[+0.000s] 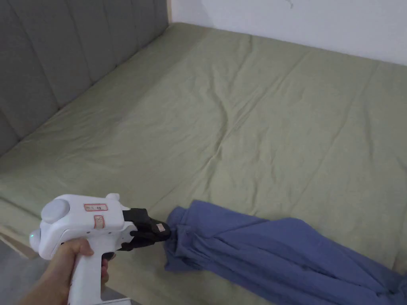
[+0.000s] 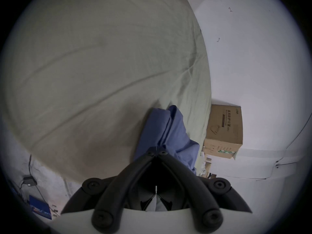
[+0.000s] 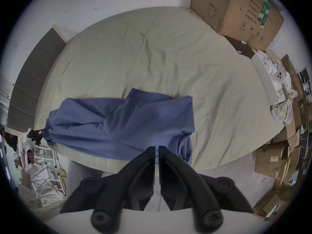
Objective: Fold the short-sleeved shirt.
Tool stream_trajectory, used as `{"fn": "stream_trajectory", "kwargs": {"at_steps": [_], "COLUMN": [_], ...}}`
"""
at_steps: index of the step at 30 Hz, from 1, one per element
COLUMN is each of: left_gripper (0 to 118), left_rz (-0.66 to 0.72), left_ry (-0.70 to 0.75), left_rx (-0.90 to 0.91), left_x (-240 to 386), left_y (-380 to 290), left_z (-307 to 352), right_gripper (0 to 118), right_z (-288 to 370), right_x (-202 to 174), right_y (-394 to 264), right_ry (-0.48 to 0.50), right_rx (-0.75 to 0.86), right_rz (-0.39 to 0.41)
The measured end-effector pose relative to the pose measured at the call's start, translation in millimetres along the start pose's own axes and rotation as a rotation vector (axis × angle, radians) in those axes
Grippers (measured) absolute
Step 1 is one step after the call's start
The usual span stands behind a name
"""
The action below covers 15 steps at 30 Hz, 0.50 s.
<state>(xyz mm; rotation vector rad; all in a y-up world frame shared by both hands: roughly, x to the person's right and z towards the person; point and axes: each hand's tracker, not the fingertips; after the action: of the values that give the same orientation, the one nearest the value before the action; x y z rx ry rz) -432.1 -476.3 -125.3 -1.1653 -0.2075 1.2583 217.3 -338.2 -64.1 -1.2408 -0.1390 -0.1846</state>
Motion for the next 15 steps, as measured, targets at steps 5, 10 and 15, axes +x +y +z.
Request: {"fn": "stream_trajectory", "kwargs": {"at_steps": [5, 10, 15], "left_gripper": [98, 118, 118], "left_rz": [-0.104, -0.085, -0.186], "left_ry": [0.031, -0.022, 0.052], "left_rx": [0.014, 0.028, -0.026], "left_x": [0.3, 16.0, 26.3], "left_y": [11.0, 16.7, 18.4], "left_z": [-18.7, -31.8, -48.0], "right_gripper": [5, 5, 5], "right_z": [3.3, -1.4, -8.5], "right_x": [-4.6, -8.7, -11.5], "right_y": [7.4, 9.2, 10.8], "right_ry": [0.006, 0.000, 0.012], "right_rx": [0.004, -0.003, -0.011], "right_rz": [0.003, 0.020, 0.030]}}
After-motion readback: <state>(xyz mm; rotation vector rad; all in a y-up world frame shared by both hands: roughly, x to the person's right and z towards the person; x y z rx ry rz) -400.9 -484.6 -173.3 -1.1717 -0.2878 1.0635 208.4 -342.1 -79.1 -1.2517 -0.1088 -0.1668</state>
